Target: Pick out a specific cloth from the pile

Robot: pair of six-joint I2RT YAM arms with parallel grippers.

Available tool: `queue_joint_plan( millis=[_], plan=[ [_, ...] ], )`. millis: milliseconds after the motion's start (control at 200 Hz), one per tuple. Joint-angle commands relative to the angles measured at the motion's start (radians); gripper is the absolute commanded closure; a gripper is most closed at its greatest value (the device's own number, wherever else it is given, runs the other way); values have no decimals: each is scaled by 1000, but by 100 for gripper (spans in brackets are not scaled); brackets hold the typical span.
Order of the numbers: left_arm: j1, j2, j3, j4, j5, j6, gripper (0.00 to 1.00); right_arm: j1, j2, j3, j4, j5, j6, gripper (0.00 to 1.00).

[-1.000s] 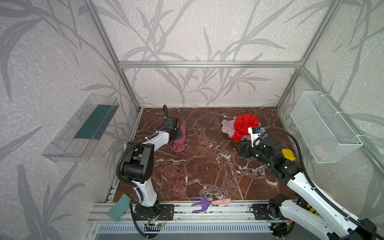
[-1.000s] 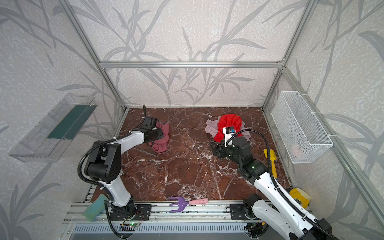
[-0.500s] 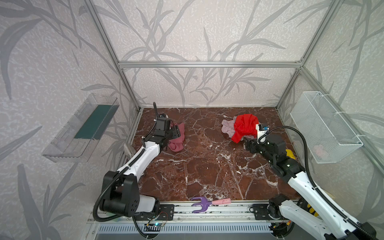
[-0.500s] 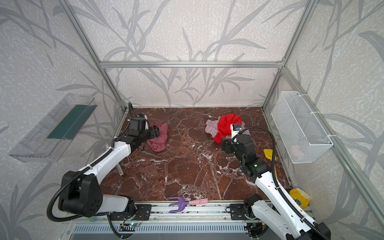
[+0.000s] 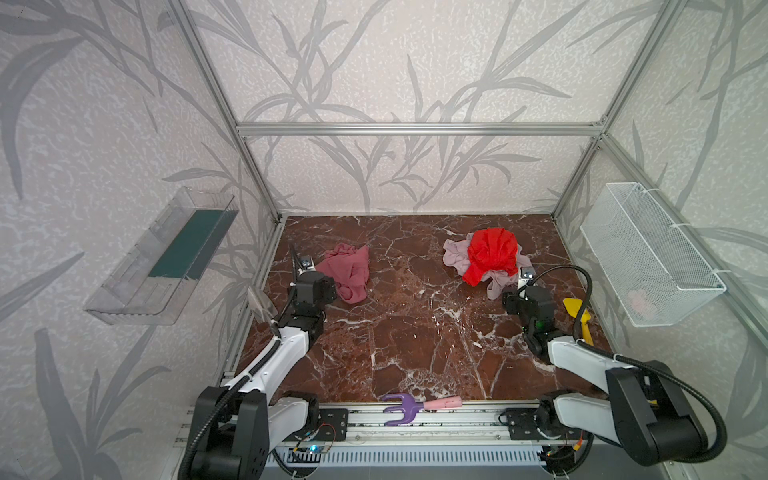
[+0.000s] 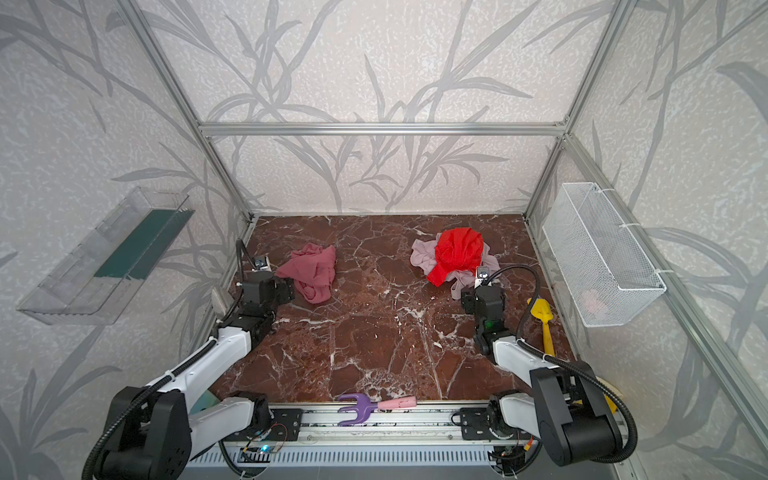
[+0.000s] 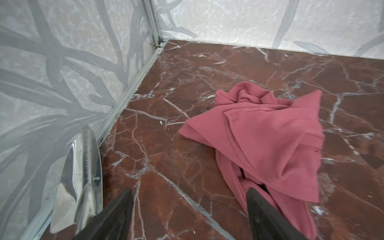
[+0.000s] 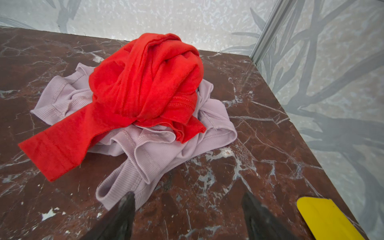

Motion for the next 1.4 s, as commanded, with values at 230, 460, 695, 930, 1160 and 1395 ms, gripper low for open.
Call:
queue_joint_plan(
  millis=[230, 460, 695, 930, 1160, 1395],
  plan=[
    [50, 226, -133, 613, 5, 92, 16, -5, 230, -17, 435, -41, -52, 19],
    [66, 425, -140, 826, 32, 98, 16, -5, 302, 2, 451, -43, -47, 17],
    [77, 411, -132, 783, 38, 75, 14, -3, 312, 13, 449, -40, -55, 1],
    [79, 418, -133, 796, 38, 82, 14, 0, 309, 35, 406, -38, -59, 1],
    [78, 417, -132, 796, 37, 83, 14, 0, 311, 35, 407, -36, -58, 1],
    [78, 418, -133, 796, 38, 82, 13, -2, 310, 39, 397, -41, -55, 1]
  ],
)
